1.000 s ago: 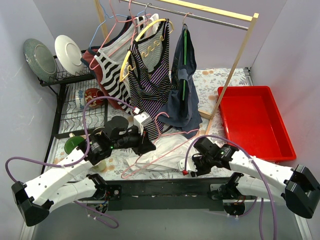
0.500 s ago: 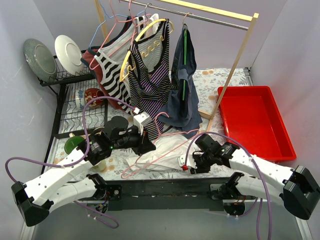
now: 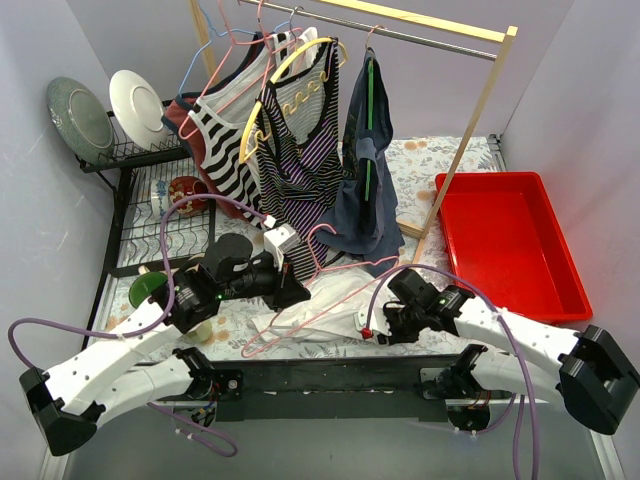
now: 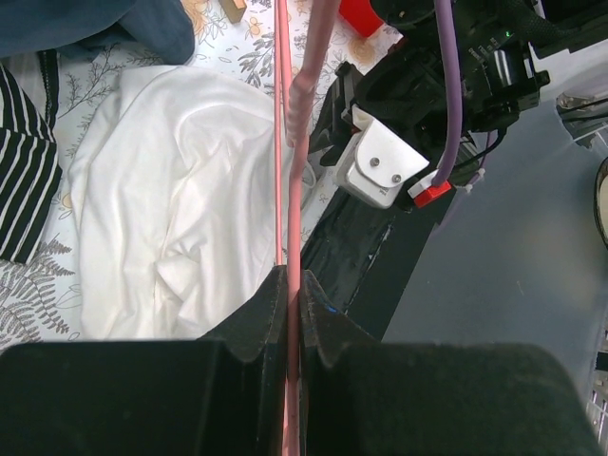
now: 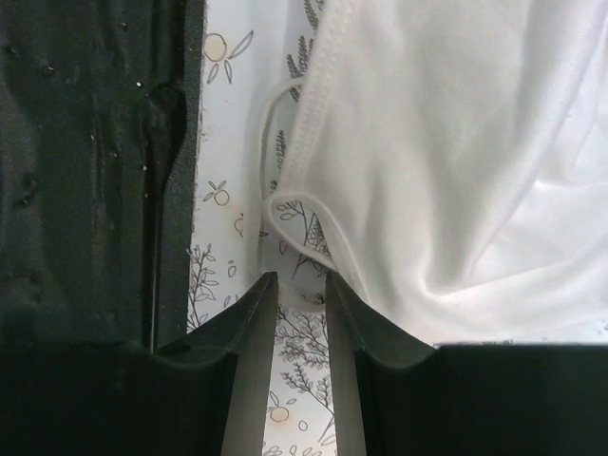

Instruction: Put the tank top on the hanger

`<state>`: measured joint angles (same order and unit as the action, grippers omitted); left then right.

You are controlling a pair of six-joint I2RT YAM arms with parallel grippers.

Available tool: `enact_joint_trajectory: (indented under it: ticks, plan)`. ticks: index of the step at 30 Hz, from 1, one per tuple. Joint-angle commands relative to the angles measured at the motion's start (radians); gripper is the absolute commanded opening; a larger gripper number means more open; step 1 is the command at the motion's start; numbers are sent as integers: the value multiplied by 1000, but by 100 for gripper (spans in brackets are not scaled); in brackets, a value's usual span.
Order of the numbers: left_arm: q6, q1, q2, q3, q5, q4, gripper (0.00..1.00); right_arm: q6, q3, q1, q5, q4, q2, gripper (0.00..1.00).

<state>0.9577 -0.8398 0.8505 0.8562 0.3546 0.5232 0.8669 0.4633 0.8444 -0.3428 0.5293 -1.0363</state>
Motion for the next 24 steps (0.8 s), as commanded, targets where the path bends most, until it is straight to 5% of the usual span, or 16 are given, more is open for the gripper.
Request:
enact_joint_trajectory:
  ticks: [1,17,23,24]
  plan:
    - [-7,2,-33,-8,-3,-12,0,0,8,-7,21,23,71,36]
    - [-5,2,-25,-9,7,-26,0,-3,-11,-25,21,-11,12,36]
    - [0,2,-39,-16,-8,-26,0,6,-12,-25,7,-2,-21,25]
    - [1,2,-44,-17,-11,-26,0,4,-14,-25,4,1,-12,17]
